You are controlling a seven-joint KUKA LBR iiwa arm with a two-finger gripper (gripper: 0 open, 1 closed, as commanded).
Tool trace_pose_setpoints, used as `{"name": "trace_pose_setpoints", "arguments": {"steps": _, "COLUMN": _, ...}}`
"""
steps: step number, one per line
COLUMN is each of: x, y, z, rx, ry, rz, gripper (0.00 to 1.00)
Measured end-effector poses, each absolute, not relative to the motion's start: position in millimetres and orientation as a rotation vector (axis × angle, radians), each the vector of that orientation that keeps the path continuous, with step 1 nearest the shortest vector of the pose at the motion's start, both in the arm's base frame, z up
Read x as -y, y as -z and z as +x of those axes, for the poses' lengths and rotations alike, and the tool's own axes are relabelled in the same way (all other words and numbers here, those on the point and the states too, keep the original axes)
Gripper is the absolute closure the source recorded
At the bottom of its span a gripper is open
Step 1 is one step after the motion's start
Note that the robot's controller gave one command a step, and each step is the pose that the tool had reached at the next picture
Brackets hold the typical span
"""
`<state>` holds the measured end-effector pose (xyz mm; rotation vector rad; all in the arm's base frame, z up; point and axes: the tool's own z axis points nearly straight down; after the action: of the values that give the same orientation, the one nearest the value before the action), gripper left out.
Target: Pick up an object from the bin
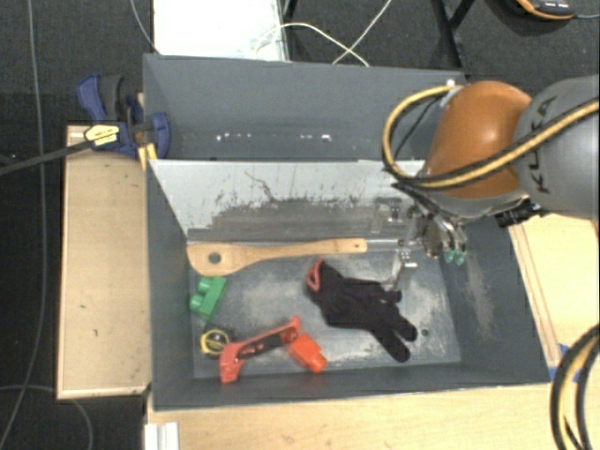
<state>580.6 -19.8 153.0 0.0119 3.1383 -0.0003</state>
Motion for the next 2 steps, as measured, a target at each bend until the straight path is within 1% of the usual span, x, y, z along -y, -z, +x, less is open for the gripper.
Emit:
{"name": "trace_pose_setpoints", "arguments": {"steps": 1, "x": 20, "y": -153, "z": 580.6, "rx": -3.138, "ry": 0.0, "rz": 0.012, "gripper": 0.0}}
{"name": "trace_pose_setpoints", "arguments": {"steps": 2, "x": -12, "y": -78, "z": 582.0, "rx": -3.137, "ry": -0.002, "rz": -0.006, "gripper": 0.0}}
